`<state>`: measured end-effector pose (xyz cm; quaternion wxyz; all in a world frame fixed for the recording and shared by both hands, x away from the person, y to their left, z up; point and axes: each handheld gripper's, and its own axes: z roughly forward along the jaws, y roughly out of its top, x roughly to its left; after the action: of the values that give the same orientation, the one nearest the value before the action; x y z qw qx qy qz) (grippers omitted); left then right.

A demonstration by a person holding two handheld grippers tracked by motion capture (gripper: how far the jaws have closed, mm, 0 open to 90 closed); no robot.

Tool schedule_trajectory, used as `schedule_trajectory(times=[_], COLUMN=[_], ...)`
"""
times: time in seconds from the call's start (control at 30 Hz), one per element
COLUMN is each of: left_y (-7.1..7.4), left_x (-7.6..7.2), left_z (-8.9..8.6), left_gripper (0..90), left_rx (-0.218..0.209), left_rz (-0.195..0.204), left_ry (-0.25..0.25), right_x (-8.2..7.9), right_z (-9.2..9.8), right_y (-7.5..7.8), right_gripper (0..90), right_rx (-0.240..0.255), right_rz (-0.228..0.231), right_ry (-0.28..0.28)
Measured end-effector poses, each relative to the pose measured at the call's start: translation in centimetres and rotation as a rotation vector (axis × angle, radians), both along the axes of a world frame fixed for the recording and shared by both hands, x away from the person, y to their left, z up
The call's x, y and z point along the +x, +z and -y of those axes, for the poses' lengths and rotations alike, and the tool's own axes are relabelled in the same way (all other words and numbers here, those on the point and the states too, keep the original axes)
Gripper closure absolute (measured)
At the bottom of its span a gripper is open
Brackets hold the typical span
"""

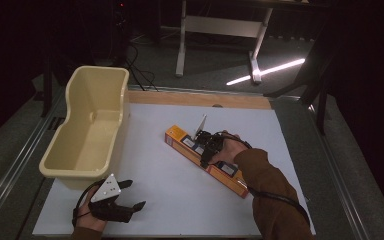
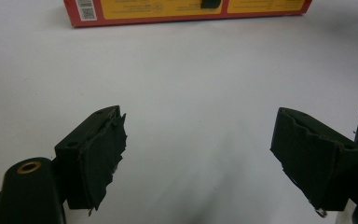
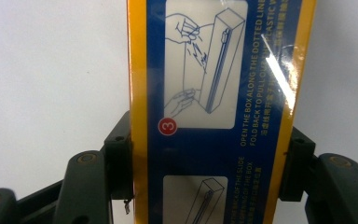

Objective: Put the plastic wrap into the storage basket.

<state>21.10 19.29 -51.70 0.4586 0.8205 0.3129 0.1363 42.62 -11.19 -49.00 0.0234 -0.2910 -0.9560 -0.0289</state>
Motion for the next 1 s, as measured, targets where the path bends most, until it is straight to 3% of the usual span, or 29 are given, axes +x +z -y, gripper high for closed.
schedule_trajectory(times=[0.17,0.33,0.8,1.0], left_y=[0.0,0.0,0.0,0.0], left_x=[0.0,0.0,0.0,0.0], left_z=[0.0,0.0,0.0,0.1], left_gripper=[17.0,17.0,17.0,17.0], left_rx=[0.000,0.001,-0.001,0.005], left_rz=[-0.002,-0.001,0.001,0.002], left_ry=[0.001,-0.001,-0.002,-0.004], right_x=[0.1,0.2,0.7,1.0], right_z=[0.0,-0.2,-1.7,-2.5], right_y=[0.2,0.5,2.2,3.1], right_gripper=[39.0,39.1,39.0,39.0], right_rx=[0.030,0.052,0.191,0.248], right_rz=[-0.018,-0.003,-0.002,-0.012], right_ry=[-0.035,-0.069,-0.157,-0.166])
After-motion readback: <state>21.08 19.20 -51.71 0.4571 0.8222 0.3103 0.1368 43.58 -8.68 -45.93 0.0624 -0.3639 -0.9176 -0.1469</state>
